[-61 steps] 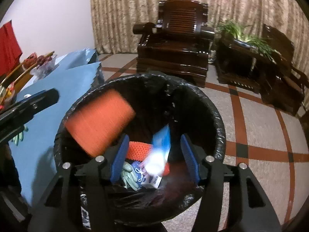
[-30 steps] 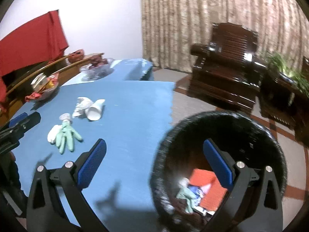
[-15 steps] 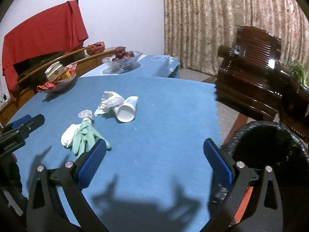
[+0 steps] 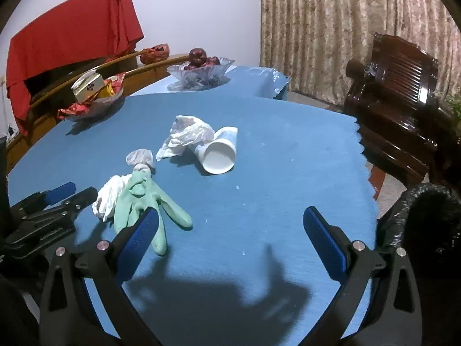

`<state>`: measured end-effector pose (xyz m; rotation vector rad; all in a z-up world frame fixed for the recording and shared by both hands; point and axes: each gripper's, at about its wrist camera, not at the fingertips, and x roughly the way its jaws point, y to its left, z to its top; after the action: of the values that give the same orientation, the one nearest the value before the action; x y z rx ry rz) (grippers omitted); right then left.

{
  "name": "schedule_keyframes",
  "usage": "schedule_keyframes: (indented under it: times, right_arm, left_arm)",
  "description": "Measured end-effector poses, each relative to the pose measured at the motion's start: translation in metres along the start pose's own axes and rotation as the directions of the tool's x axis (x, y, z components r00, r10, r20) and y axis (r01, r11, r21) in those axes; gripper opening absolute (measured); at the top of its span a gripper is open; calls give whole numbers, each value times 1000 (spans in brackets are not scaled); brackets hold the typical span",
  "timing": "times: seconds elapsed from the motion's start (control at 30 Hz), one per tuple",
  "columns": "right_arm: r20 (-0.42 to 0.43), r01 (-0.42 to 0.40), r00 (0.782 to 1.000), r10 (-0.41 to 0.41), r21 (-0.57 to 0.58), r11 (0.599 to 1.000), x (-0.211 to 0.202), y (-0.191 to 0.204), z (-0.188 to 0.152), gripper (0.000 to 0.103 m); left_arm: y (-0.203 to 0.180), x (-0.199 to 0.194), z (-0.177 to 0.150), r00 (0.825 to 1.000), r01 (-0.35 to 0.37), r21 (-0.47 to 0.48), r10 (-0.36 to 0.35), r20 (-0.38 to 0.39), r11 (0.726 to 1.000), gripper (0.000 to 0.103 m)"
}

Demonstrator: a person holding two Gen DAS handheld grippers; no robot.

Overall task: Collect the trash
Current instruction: 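Return both tools to the table and grasp the white tissue with the left tool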

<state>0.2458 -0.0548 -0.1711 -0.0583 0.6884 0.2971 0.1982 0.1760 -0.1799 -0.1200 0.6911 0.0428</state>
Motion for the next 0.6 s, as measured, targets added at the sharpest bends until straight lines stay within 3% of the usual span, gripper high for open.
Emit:
schedule_keyframes:
  times: [0.17,0.33,0.43,0.6]
  right_arm:
    - [-16,-9,1000,9,-6,1000,8,4,-2,97]
    - [-23,-16,1000,16,-7,1000,11,5,-3,97]
    - [-20,-19,1000,19,-7,1000,11,5,-2,97]
    - [-18,-24,1000,24,-8,1000,10,7,-1,97]
  left_arm:
    - [-1,12,1,999,16,-8,-16,-47,1000,56]
    - [-8,22,2,996,46,17,-44,-84,999,34]
    - [-13,23,1,995,52,37,-48,-86,998,25]
    - [-9,18,2,997,48,11,-47,-63,999,18]
